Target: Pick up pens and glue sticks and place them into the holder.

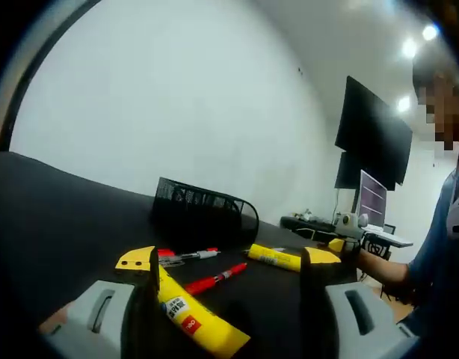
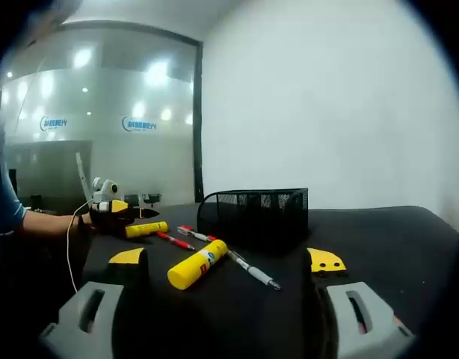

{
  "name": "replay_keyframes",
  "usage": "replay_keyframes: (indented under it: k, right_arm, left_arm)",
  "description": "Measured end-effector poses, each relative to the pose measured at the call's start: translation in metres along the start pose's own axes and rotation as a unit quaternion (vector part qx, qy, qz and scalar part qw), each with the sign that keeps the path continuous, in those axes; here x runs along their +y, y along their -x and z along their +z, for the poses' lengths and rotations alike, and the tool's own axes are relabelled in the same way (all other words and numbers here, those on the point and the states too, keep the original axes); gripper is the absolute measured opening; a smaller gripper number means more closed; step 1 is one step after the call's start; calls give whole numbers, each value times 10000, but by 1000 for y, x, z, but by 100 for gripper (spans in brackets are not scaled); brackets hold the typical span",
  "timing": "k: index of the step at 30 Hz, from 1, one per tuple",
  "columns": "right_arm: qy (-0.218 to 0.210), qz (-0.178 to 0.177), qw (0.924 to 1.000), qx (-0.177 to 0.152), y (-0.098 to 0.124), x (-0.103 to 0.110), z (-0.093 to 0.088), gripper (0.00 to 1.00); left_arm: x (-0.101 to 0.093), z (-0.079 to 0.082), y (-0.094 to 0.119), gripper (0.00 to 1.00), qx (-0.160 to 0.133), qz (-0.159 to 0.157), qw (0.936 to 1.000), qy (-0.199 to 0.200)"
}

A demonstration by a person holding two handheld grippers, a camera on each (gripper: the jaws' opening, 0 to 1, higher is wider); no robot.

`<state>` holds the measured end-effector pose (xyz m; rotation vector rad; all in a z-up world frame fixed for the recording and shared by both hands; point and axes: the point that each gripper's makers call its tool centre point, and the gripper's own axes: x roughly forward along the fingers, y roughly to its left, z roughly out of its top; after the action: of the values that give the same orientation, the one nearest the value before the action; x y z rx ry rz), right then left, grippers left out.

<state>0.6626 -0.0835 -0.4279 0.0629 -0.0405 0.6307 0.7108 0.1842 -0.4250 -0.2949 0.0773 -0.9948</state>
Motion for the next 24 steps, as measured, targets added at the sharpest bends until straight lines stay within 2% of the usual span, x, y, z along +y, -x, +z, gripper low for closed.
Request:
replay_keyframes:
  k: [24]
  right_arm:
    - [-41,-55,10000,12,0,-3,-1,76]
  left_arm:
    - [-6,-4,0,76,35,10,10000,-28]
